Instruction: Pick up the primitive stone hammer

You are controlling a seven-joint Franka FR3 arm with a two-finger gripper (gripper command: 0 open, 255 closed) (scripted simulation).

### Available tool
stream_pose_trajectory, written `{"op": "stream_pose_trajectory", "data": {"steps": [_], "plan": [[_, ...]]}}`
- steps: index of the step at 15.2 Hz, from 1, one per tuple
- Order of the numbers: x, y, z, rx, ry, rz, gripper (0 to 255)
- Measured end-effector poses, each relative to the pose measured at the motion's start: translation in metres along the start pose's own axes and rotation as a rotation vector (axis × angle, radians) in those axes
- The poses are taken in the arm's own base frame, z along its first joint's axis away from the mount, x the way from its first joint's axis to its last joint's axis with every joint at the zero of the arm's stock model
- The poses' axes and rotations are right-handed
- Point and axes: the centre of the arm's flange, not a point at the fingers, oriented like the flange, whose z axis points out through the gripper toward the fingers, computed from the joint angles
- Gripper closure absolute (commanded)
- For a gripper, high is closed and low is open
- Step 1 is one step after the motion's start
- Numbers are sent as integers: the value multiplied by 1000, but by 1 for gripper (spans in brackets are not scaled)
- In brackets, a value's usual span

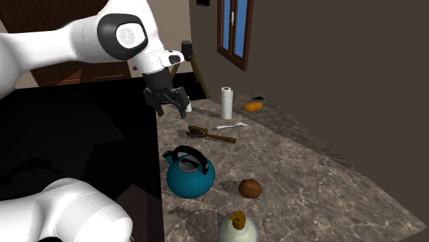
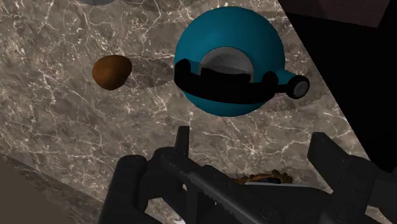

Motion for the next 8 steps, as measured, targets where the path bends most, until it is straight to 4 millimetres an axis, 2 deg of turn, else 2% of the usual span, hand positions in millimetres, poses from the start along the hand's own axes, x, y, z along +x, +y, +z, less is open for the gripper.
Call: {"op": "stream_pose_trajectory", "data": {"steps": [3,8], "plan": [[11,-8,10,3,-10,33,0],[61,-32,40,15,-46,168,0]]}}
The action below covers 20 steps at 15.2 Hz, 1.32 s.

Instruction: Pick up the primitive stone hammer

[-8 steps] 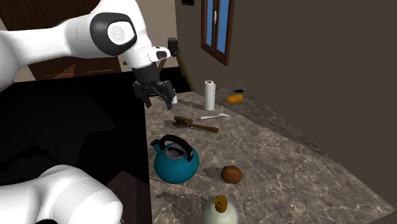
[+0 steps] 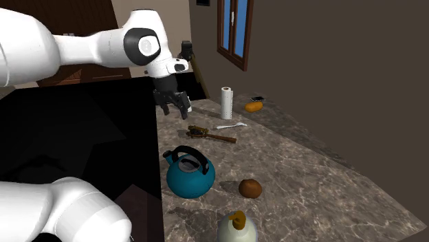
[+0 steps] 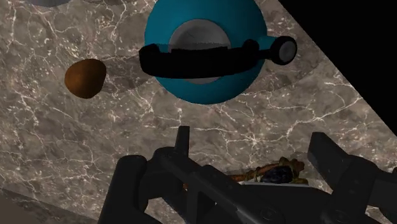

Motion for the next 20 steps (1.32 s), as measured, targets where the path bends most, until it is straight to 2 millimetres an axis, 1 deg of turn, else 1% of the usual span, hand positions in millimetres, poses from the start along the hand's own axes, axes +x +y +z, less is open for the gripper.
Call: {"op": "stream_pose_trajectory", "data": {"steps": [1,2,5,7,11,12,17,18,20], "plan": [[10,-9,11,3,-9,27,0],[17,-13,21,5,-16,57,0],[49,-23,43,13,-38,143,0],[69,-34,61,19,-54,199,0],[112,-50,95,30,-84,313,0],[125,-53,104,33,-91,342,0],[175,-66,146,47,-130,485,0],[186,-64,154,50,-139,514,0],[209,-66,172,56,-154,571,0]]}}
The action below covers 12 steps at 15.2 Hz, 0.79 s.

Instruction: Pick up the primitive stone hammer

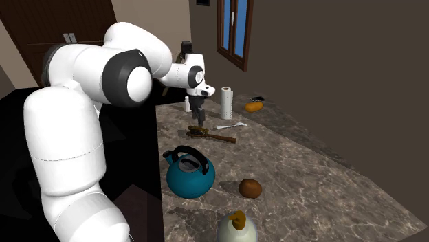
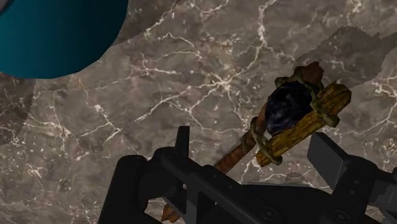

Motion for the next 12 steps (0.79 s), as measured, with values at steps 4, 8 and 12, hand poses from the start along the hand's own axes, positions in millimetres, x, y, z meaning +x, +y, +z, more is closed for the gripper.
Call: {"op": "stream_pose_trajectory", "data": {"steps": [4,8,12], "plan": [[42,-22,29,11,-31,115,0],[67,-34,56,18,-53,195,0],[71,-36,76,19,-54,203,0]]}}
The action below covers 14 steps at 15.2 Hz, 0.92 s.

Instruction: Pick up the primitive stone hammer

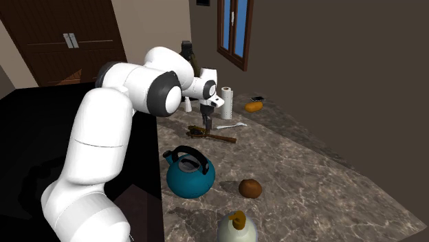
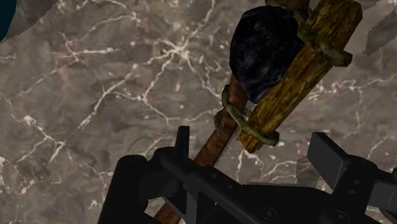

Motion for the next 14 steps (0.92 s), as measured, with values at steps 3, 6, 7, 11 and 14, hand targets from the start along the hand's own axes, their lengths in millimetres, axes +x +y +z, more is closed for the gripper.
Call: {"op": "stream_pose_trajectory", "data": {"steps": [3,6,7,11,14], "plan": [[0,-2,16,0,0,1,0],[2,-2,20,1,1,0,255],[2,-2,20,1,1,0,255],[2,-2,20,1,0,0,255],[2,-2,19,1,1,1,255]]}}
